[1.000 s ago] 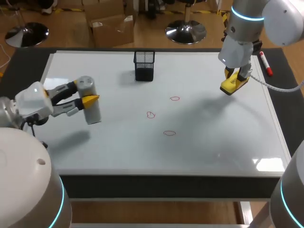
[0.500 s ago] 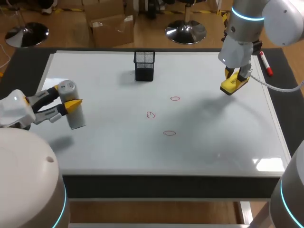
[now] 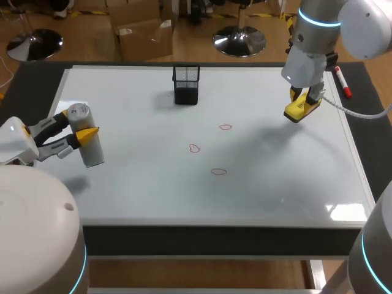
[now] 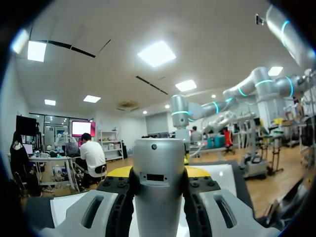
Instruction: Pick up the inspection probe, press it on each red-marked spot on the whiteboard one by one, put down the probe, pick up the eraser, and wipe off all the red marks.
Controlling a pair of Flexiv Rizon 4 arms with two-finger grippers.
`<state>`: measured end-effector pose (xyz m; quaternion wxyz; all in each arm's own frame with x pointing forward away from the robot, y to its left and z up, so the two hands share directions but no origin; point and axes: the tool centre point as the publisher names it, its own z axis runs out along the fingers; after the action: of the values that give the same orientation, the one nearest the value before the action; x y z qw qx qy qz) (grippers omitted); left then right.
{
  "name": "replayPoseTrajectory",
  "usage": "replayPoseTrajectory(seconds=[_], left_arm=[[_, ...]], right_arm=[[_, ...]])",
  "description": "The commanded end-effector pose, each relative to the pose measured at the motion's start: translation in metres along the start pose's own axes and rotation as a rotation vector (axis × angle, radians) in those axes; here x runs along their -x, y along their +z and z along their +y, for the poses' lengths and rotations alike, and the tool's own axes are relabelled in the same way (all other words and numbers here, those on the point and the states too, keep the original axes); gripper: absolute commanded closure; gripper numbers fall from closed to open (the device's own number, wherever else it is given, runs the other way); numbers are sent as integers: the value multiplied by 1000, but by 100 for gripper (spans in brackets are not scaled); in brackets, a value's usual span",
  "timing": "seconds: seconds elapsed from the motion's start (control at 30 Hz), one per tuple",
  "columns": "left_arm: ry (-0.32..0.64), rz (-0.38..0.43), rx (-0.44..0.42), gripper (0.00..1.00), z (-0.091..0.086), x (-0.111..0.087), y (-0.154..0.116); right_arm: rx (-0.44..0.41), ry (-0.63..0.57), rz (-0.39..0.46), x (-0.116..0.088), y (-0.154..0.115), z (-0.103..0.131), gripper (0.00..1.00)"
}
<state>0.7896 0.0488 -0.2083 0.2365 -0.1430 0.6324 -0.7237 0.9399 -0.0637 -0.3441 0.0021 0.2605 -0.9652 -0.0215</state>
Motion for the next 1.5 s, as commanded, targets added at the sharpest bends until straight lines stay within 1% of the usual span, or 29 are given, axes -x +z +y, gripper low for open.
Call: replayPoseTrajectory(seconds=[0.03, 0.2, 0.3, 0.37, 0.4, 0.5, 0.6, 0.73, 0.83, 1.0, 1.13, 1.3, 1.33, 1.43, 1.5], left_arm=[[0, 1, -1, 100, -1, 0, 0], [0, 1, -1, 100, -1, 0, 0], [0, 1, -1, 100, -1, 0, 0], [0, 1, -1, 100, -1, 0, 0], [0, 1, -1, 100, -1, 0, 0], [0, 1, -1, 100, -1, 0, 0], [0, 1, -1, 100, -1, 0, 0], [0, 1, -1, 100, -1, 0, 0], [0, 1, -1, 100, -1, 0, 0], [0, 1, -1, 100, -1, 0, 0], [0, 1, -1, 100, -1, 0, 0], [0, 1, -1, 100, -1, 0, 0], [0, 1, -1, 100, -1, 0, 0], [0, 1, -1, 100, -1, 0, 0], [0, 1, -1, 100, -1, 0, 0]], right_arm=[[-3, -1, 2, 0, -1, 0, 100], [-3, -1, 2, 0, -1, 0, 100], [-47, -26, 41, 8, -6, 7, 100], [-64, -72, 67, 16, -7, 24, 100], [-68, -87, 78, 20, -8, 39, 100], [-68, -142, 96, 29, -2, 59, 100], [-61, -196, 104, 38, 7, 75, 100], [-63, -268, 104, 50, 13, 105, 100], [-61, -326, 99, 58, 15, 125, 100], [-64, -459, 99, 73, 13, 161, 100], [-77, -537, 112, 79, 14, 189, 100], [-74, -608, 116, 82, 18, 221, 100], [-72, -637, 114, 83, 19, 230, 100], [-86, -672, 127, 83, 21, 246, 100], [-81, -686, 120, 81, 21, 254, 100]])
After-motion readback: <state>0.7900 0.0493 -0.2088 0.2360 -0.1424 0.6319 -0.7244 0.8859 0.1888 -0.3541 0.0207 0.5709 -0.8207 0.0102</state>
